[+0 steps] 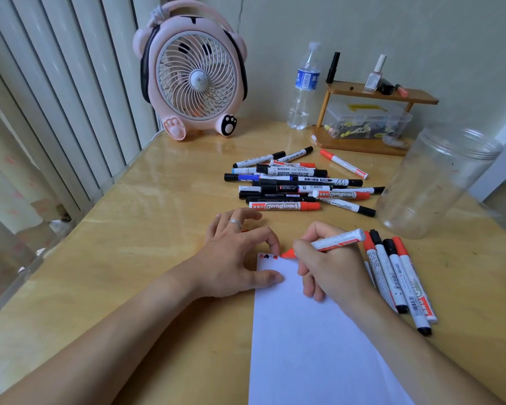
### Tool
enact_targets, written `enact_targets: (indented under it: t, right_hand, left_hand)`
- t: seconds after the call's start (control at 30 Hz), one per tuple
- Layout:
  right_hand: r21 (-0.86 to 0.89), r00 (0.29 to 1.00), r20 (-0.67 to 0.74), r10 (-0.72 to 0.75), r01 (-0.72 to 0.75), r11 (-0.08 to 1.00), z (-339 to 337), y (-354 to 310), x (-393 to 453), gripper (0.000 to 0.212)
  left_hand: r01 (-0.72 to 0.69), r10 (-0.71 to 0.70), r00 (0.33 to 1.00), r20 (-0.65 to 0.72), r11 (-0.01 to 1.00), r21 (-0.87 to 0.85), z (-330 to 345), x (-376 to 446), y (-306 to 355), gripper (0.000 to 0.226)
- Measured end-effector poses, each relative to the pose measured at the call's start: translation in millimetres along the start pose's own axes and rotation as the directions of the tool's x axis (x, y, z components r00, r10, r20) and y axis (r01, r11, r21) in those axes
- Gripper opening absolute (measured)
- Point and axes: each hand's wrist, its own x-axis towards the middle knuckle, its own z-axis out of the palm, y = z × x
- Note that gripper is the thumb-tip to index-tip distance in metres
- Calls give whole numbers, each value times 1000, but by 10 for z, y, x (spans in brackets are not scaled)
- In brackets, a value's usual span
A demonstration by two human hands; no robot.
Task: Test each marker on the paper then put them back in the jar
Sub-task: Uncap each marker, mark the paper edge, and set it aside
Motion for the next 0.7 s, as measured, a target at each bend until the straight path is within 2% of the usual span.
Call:
enact_targets:
  t: [0.1, 0.33, 0.7]
  right_hand:
    - [-16, 1000, 25, -11, 12, 1000, 0, -6, -7, 14]
    - [-6, 1000, -26, 16, -16, 1000, 6, -3, 6, 14]
    - [-12, 1000, 22, 1, -1, 1000, -1, -4, -6, 14]
  left_hand:
    - [-5, 5, 1000, -2, 1000, -1, 4, 2, -4, 40]
    - [-1, 1, 1000, -5, 1000, 9, 20, 12, -13, 45]
    - [-11, 10, 1000, 5, 1000, 23, 23, 18, -27, 45]
